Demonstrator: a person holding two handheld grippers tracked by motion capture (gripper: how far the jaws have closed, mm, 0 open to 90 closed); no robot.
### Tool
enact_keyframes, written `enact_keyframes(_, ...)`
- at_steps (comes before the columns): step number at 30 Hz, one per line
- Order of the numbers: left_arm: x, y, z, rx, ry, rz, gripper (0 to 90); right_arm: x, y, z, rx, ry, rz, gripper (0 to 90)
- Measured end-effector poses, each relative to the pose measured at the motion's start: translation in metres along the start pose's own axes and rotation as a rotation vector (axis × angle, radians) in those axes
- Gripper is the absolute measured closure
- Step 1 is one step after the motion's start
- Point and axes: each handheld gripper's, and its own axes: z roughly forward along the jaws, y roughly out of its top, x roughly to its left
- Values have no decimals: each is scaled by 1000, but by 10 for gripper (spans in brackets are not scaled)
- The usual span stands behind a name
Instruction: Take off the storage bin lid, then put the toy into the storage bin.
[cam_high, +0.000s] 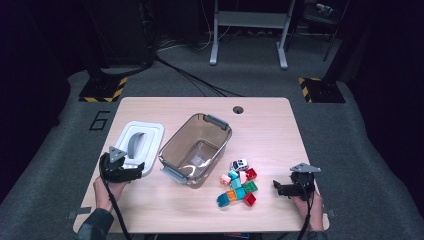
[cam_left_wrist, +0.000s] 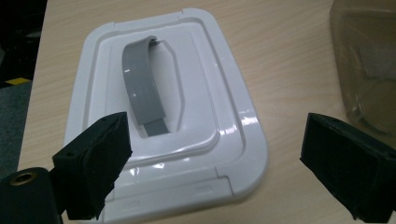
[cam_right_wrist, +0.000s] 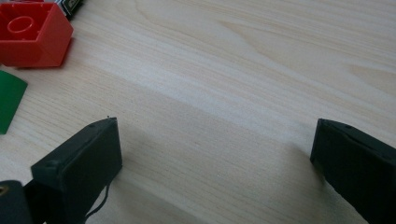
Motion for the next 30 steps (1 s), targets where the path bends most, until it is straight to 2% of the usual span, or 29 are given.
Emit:
enact_keyframes(6,-18,-25,-1,19,-25,39,50,0,0,0,0,1,0,12)
enact_keyframes(8,-22,-32,0,39,-44,54,44,0,0,0,0,1,0,12)
enact_keyframes(12,-26,-41,2,33,-48,59,38,0,0,0,1,0,5,12)
enact_keyframes(14,-27,-44,3,48,-54,72,38,1,0,0,3,0,9,12)
enact_keyframes(18,-31,-48,4,35,-62,68,38,0,0,0,5,-1,2,12)
enact_keyframes(25,-40,-57,9,72,-88,88,38,-1,0,0,10,5,-10,12)
enact_keyframes(26,-42,-58,10,59,-76,95,37,-1,0,0,11,5,-10,13)
enact_keyframes(30,-45,-57,10,70,-105,107,39,0,0,-1,12,8,-4,13)
